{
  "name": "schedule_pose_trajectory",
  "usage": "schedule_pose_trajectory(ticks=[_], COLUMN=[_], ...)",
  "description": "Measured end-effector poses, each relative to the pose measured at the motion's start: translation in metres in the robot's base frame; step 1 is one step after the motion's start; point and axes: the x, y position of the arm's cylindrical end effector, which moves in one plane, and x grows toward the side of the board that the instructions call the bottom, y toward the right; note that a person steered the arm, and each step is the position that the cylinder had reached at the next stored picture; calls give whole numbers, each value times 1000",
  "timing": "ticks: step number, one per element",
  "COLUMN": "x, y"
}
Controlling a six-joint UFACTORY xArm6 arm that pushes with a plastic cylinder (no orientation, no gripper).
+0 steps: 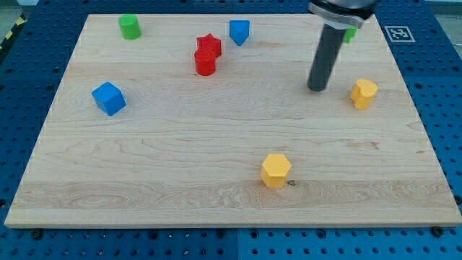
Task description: Place the red circle below the triangle
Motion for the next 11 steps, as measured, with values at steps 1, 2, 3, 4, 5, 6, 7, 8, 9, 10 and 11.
schedule_pose_trajectory(ticks=[1,2,3,4,5,6,7,8,9,10,11], x=[11,12,12,-9,-45,-49,-20,2,7,7,35], y=[-48,-124,-200,-257,-269,-220,-140,-111,-110,-110,-93])
